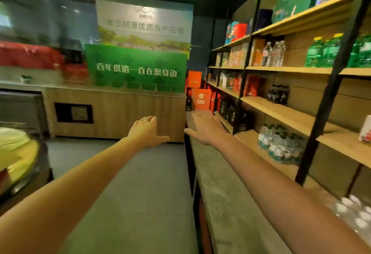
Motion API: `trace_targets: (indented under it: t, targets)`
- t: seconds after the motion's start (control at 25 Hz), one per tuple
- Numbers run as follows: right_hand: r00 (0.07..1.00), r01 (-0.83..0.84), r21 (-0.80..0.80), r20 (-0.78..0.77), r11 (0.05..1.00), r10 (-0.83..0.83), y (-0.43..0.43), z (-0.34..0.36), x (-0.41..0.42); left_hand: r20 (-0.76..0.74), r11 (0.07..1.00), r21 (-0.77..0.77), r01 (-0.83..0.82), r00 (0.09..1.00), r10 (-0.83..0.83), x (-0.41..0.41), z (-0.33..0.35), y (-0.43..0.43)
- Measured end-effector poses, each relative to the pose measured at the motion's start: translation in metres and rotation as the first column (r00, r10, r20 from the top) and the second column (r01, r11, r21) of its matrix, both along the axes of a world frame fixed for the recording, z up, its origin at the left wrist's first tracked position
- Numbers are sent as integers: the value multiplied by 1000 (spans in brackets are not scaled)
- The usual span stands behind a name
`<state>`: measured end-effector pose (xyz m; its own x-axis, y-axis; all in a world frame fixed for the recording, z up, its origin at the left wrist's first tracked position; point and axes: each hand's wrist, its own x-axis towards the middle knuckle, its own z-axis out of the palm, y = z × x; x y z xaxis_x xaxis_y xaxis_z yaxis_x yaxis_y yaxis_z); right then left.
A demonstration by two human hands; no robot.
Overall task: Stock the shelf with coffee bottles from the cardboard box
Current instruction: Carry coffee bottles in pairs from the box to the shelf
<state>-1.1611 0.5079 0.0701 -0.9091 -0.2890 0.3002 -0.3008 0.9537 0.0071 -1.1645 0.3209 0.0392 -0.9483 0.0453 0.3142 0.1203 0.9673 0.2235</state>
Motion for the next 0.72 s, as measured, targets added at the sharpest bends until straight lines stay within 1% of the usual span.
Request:
trace_targets:
  t: [0.2,0.36,0.48,0.56,0.72]
  targets:
    - [965,-260,3,18,966,260,-209,-19,-36,19,964,-61,-257,966,259,13,-9,-196]
    - [901,-431,-10,55,902,431,-366,-33,-52,34,909,-63,-412,910,414,34,-9,-337]
    - [857,-511,-18,65,860,511,-465,-43,-55,62,850,-49,-525,847,527,56,-10,-423]
    - [829,-556,-16,70,831,555,-522,-49,-60,76,813,-69,-579,809,583,64,-13,-475]
    - [766,-642,41,67,766,639,-620,-66,-79,98,746,-88,-660,740,666,62,-23,-554]
